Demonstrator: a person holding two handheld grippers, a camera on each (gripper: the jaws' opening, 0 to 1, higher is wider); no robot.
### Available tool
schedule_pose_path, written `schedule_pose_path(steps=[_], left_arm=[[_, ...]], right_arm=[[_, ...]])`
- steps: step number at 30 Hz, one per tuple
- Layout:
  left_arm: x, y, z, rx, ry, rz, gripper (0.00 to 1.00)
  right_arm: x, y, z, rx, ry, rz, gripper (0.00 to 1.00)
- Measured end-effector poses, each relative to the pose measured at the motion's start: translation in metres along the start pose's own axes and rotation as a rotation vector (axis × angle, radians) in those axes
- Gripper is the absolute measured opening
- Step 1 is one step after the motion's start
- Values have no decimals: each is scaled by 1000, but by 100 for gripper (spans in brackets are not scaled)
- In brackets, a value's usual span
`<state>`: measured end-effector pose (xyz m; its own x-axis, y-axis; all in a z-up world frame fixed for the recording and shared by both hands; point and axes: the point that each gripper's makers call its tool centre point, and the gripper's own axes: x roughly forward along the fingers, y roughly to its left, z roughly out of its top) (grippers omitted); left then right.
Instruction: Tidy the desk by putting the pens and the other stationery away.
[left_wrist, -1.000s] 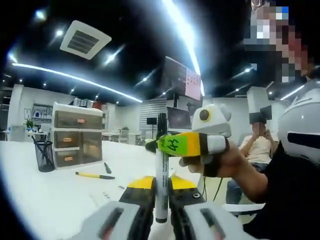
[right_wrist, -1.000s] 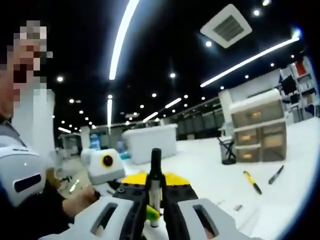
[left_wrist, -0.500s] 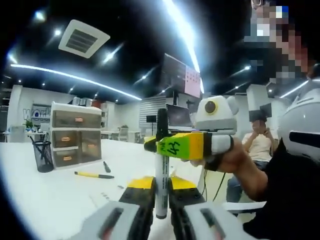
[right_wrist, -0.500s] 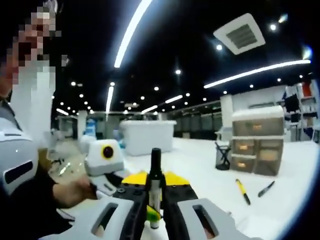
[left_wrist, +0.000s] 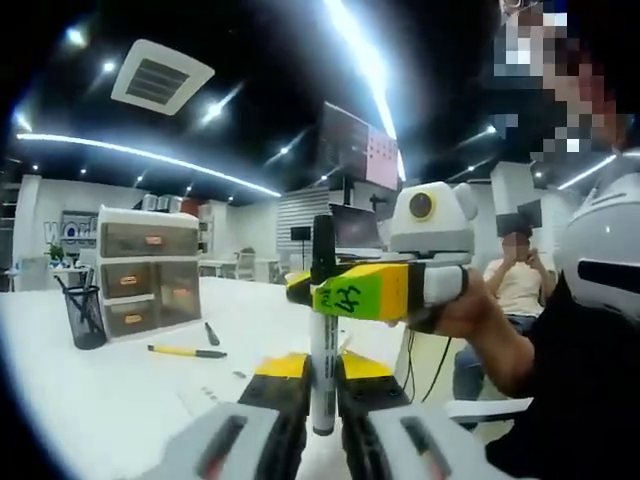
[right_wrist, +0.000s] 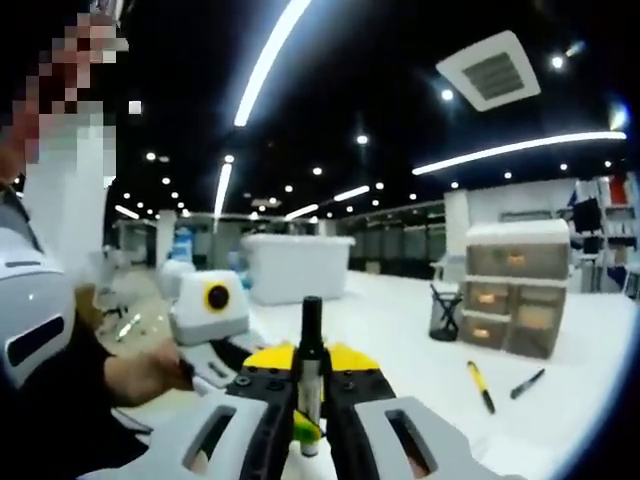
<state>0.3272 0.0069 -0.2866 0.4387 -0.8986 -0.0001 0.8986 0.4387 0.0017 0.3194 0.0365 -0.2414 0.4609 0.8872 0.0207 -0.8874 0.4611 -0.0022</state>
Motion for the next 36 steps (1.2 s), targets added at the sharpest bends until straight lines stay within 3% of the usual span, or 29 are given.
schedule_pose_path(steps=[19, 22, 24, 36], left_arm=[[-6, -3, -1, 26, 13, 0, 11], [-7, -5, -2, 84, 32, -7, 12], [-8, -4, -8, 141, 69, 3, 18], [-14, -7, -14, 77, 85, -38, 22]], right_arm=[[2, 7, -1, -41, 34, 10, 7], [2, 8, -2, -42, 36, 14, 7], [1, 7, -1, -43, 33, 9, 7], [-4, 3, 4, -34, 19, 7, 7]])
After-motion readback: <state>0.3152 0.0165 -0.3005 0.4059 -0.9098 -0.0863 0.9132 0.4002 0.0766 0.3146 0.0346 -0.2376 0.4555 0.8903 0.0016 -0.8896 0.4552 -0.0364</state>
